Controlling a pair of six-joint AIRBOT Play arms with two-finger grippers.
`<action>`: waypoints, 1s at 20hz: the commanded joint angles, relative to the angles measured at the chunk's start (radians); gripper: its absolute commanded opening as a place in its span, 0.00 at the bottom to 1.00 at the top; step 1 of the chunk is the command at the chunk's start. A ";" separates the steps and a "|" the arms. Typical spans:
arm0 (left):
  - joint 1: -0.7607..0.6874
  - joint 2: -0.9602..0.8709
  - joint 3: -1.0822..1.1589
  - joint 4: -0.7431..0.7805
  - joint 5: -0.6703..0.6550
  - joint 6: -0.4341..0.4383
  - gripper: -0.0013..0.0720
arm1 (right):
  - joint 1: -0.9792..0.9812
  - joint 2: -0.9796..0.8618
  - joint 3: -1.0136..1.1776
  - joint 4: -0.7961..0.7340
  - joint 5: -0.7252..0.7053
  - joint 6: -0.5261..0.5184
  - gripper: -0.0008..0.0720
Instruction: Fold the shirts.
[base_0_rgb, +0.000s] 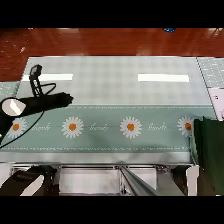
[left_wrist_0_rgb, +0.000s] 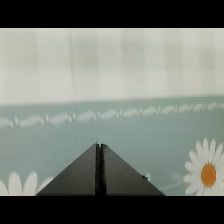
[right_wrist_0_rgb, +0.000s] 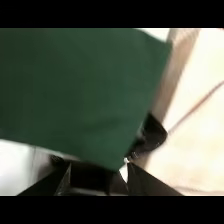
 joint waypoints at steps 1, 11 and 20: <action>0.051 -0.002 0.147 0.001 0.023 0.079 0.05 | 0.001 -0.113 0.156 0.272 -0.104 0.005 0.42; -0.065 -0.203 0.726 0.016 -0.290 0.044 0.05 | 1.036 -0.452 0.481 0.511 -0.651 -0.136 0.05; -0.038 -0.297 0.521 0.341 -0.412 -0.208 0.05 | 1.305 -0.659 0.259 0.064 -0.637 0.068 0.05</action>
